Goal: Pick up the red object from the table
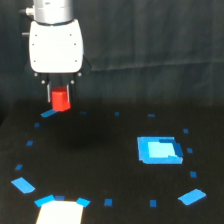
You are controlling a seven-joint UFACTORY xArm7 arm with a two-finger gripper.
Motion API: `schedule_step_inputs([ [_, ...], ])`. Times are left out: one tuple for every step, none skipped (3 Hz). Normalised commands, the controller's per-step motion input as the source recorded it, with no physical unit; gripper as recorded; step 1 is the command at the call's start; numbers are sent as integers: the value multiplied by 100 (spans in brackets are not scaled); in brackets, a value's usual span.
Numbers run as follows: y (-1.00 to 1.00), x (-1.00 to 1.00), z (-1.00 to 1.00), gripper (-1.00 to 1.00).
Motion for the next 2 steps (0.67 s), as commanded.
schedule_step_inputs([
  [-27,30,-21,-100],
  [23,4,-22,-100],
])
